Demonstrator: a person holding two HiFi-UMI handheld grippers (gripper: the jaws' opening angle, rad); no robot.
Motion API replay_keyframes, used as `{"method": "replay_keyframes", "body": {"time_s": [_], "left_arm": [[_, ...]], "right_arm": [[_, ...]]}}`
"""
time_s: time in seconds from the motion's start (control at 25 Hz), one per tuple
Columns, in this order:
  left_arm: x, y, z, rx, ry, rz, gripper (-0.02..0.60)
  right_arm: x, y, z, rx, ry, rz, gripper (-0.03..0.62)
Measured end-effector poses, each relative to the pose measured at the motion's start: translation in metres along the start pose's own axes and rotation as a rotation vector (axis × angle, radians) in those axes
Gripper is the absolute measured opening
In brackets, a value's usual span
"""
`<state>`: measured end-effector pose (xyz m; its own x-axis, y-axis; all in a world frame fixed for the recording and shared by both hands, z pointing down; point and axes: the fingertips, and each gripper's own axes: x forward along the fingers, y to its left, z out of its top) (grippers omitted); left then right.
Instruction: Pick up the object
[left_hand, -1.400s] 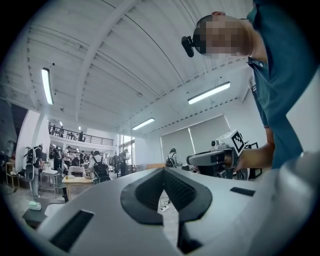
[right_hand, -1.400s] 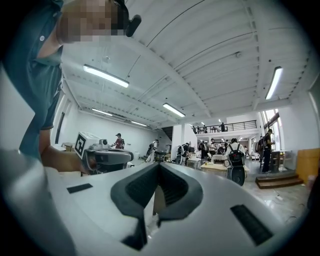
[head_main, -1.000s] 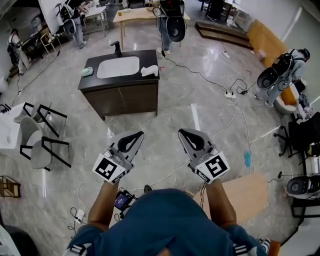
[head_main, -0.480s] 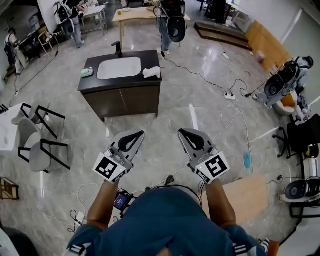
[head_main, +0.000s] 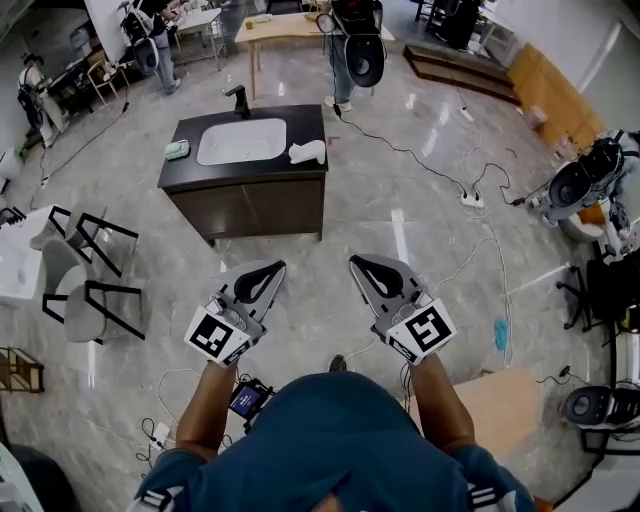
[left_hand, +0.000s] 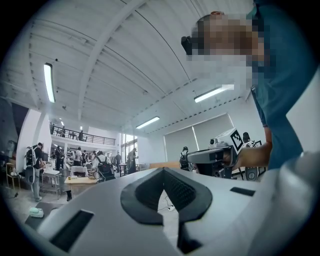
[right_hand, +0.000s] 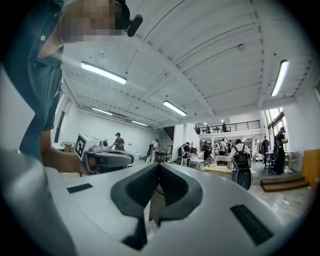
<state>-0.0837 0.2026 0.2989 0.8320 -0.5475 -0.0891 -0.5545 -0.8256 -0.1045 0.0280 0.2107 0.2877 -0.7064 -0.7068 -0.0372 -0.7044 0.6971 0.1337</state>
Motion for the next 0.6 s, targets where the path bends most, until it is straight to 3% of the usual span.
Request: {"method": "replay_keyframes", "body": {"time_s": [0.6], "left_arm": [[0.071,0.009,-0.012,0.027,0.03,0.057,0.003]], "right_arm": [[-0.008,-0.069,-0.019,0.03,-0.02,0.048,0.014]]}}
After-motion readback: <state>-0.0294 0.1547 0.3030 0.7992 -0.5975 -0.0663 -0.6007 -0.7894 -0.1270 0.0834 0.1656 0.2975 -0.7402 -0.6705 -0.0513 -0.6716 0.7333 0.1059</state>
